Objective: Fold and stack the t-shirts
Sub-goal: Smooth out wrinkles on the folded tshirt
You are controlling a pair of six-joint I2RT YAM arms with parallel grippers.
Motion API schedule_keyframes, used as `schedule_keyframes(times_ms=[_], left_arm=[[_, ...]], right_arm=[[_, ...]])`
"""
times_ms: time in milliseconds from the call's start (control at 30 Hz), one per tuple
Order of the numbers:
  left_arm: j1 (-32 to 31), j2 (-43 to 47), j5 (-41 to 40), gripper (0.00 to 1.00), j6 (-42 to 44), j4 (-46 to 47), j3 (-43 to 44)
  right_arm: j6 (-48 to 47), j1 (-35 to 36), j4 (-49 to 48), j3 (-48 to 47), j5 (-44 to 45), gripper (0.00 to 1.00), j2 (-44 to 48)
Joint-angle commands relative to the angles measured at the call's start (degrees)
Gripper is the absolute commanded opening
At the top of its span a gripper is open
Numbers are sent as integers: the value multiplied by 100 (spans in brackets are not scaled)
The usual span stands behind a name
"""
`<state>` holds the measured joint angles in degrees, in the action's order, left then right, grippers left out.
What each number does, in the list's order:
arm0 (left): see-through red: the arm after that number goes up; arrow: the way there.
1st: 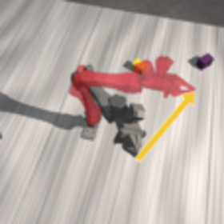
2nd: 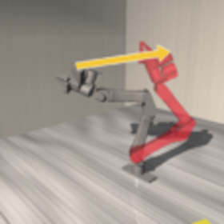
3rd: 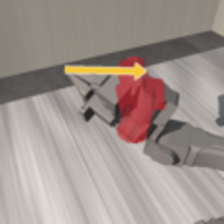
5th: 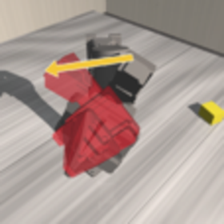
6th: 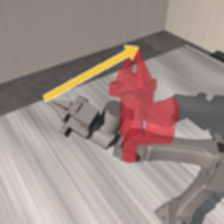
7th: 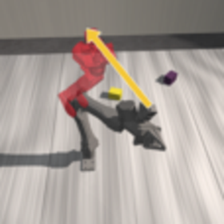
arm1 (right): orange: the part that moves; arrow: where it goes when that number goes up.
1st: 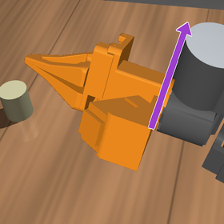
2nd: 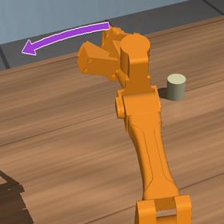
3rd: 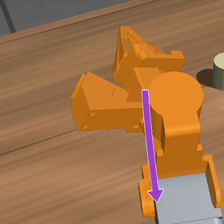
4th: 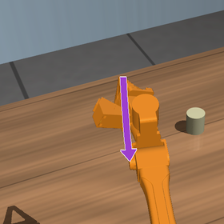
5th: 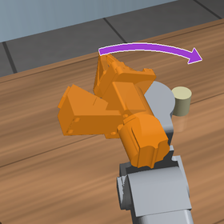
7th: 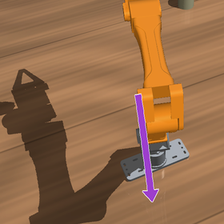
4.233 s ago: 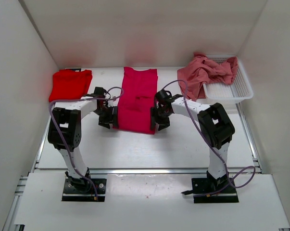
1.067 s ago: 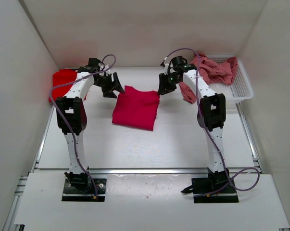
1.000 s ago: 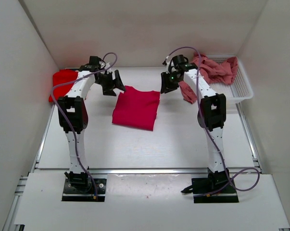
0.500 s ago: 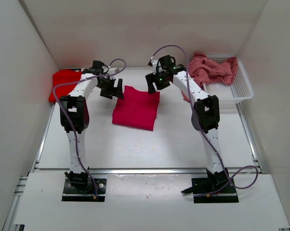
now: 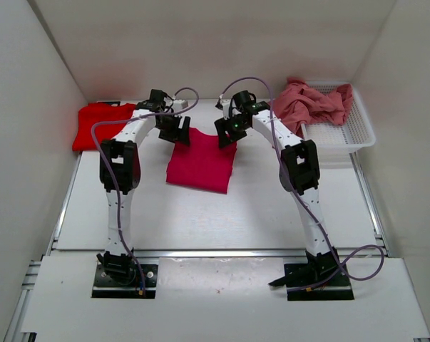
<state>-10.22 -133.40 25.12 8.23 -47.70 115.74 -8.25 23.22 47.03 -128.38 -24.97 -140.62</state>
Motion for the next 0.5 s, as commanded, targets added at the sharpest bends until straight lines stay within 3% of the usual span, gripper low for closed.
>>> schedule_keyframes(times_ms=[0,100,233,367,433,467], left_arm=[[99,-54,-192,80,12,147,308],[46,-115,-70,62,65,112,361],[28,-54,116,32,12,103,326],[-59,-2,133,27,3,103,493],[-68,34,124,19,-23,103,511],[-103,77,81,15,-14,77,528]], right_arm=[[-80,77,-80,-38,-61,54,-44],[-168,24,-53,5,-122,41,-53],[-238,-19,26,260,-166,41,78],[-326,-46,70,383,-201,37,131],[-449,-28,114,445,-201,34,131],[-475,-37,201,454,-201,25,131]])
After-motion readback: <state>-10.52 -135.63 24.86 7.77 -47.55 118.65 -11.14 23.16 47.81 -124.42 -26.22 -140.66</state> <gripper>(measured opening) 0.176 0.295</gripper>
